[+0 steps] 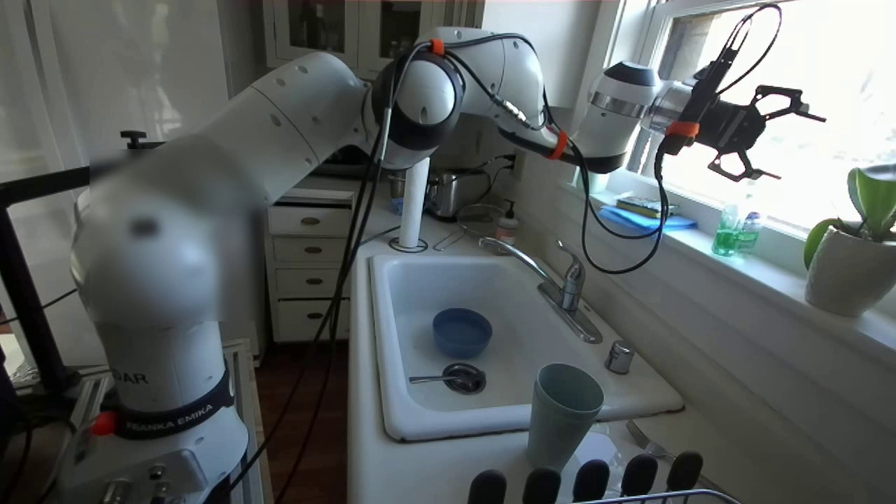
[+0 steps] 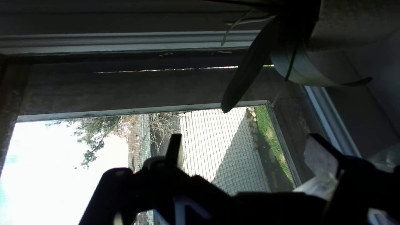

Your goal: Put the soap bottle upright

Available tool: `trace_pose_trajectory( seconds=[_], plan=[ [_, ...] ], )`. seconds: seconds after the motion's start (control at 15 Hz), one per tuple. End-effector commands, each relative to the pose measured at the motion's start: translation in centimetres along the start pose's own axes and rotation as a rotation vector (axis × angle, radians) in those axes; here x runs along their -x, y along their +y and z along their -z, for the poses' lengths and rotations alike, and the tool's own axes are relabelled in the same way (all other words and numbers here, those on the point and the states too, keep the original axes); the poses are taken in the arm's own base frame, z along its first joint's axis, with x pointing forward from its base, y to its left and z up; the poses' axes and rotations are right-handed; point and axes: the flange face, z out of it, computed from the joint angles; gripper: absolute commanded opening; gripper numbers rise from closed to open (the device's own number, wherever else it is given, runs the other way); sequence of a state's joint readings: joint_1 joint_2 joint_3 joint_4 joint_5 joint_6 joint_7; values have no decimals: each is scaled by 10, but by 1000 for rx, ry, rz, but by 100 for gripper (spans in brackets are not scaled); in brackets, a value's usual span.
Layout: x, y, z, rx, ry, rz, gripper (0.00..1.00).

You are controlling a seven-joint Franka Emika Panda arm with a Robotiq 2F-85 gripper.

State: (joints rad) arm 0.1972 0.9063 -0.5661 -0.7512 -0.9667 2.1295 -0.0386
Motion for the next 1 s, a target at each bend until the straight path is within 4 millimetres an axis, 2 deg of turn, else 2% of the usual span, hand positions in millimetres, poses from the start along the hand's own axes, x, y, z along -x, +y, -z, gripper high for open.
trace_pose_trajectory(
  seconds=[0.0, 0.27, 0.53, 0.93],
  plan=[
    [5, -8, 3, -71, -42, 51, 100],
    [15, -7, -2, -93, -135, 44, 100],
    [18, -17, -3, -139, -193, 24, 100],
    [21, -11, 10, -261, -205, -21, 100]
  ],
)
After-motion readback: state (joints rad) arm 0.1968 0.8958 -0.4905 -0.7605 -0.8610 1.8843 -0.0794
